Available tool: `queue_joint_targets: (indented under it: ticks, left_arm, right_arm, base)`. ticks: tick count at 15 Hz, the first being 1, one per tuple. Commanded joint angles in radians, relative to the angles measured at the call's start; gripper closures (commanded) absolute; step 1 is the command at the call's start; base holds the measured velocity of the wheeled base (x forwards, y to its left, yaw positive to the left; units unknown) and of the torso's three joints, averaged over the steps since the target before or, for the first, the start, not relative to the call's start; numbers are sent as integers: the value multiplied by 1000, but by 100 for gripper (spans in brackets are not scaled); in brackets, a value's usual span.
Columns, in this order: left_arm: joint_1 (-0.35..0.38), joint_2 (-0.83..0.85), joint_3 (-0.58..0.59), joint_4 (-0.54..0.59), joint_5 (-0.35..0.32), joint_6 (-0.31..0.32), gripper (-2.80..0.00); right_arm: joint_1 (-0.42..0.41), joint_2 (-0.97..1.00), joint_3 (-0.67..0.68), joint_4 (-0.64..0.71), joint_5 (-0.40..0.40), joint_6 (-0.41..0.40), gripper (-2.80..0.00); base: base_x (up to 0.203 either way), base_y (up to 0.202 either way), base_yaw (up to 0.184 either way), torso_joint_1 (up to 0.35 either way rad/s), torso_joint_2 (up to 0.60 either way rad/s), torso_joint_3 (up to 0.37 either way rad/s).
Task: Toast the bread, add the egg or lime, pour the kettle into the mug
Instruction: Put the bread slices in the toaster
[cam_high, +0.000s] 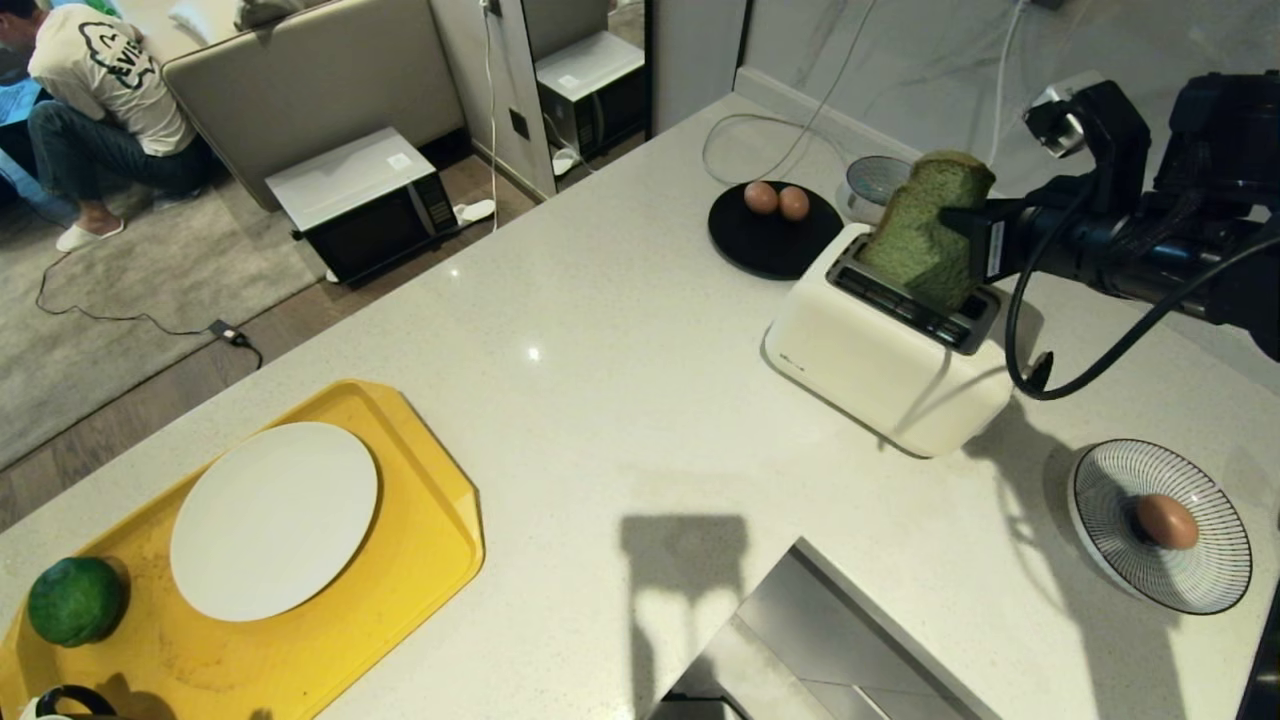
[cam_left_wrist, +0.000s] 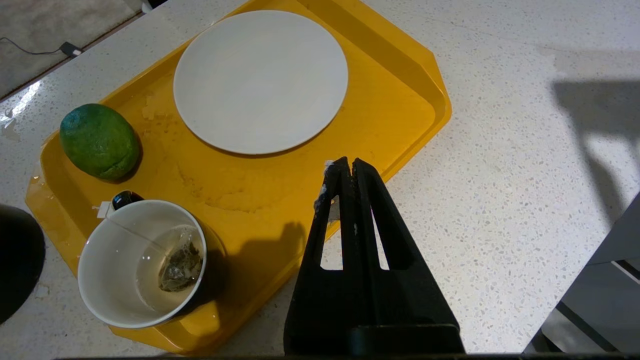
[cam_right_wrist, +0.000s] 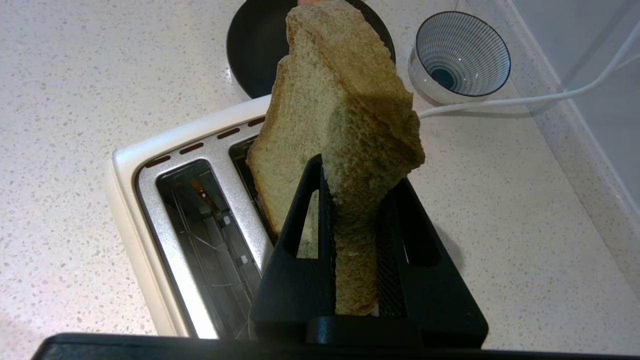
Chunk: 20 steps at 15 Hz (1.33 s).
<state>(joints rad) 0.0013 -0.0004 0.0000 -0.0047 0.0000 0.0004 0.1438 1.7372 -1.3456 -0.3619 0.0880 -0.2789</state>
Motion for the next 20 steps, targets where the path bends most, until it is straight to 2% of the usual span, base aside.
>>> queue_joint_targets:
  ticks: [1, 10, 20]
  left_arm:
    - [0, -1, 0, -1, 0, 0, 0]
    - [0, -1, 0, -1, 0, 0, 0]
    - [0, -1, 0, -1, 0, 0, 0]
  right_arm:
    - [2, -12, 31, -22, 4, -2, 0]
    - [2, -51, 126, -42, -30, -20, 0]
    - [1, -82, 138, -35, -28, 2, 0]
  base:
    - [0, 0, 0, 0, 0, 0]
    - [0, 0, 0, 0, 0, 0]
    - [0, 0, 0, 0, 0, 0]
